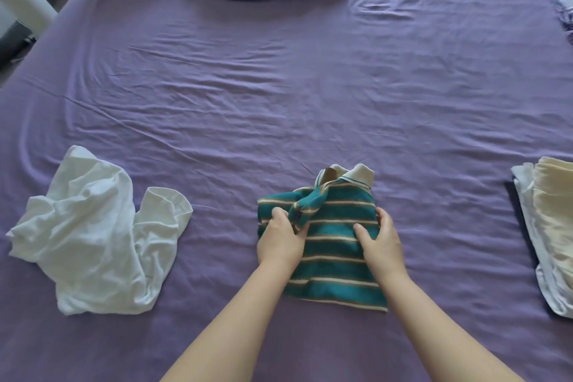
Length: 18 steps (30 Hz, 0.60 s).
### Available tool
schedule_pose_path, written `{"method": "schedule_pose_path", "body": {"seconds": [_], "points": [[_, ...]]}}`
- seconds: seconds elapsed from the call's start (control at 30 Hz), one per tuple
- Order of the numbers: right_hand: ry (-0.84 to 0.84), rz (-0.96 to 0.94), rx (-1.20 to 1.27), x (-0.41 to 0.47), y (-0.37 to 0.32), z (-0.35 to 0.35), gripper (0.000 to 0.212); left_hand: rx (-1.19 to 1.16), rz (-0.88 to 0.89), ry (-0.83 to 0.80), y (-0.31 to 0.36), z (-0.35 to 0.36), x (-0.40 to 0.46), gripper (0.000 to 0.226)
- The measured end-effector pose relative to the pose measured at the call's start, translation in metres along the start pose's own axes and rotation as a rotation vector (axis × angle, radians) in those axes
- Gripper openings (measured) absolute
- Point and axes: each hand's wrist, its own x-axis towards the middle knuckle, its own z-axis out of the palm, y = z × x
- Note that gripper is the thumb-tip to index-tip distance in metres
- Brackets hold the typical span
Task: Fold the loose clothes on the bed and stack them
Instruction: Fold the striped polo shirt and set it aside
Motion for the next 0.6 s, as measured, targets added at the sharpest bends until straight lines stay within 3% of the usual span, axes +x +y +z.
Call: {"method": "schedule_pose_path", "body": {"seconds": [0.13,0.23,0.33,0.4,0.5,0.6], "points": [[-0.004,-0.015,-0.011,0.001,0.001,0.0,0.051,-0.224,0.085,0.068,-0.008,-0.007,0.003,0.032],[-0.004,0.001,-0.007,0.005,0.002,0.002,0.052,-0.351,-0.029,0.156,-0.018,-0.009,0.004,0.028],[-0.021,0.022,0.001,0.009,0.0,0.005,0.054,-0.135,-0.145,0.302,-0.028,-0.006,0.007,0.039],[-0.045,-0.015,-0.041,0.01,-0.001,0.007,0.057,-0.099,-0.221,0.345,-0.027,-0.006,0.009,0.066],[-0.128,-0.125,-0.242,0.006,-0.002,0.01,0.063,-0.417,-0.385,0.206,-0.022,-0.007,0.017,0.095],[-0.208,-0.131,-0.322,0.002,0.001,0.01,0.062,-0.732,-0.507,-0.011,-0.018,-0.011,0.02,0.08]]}}
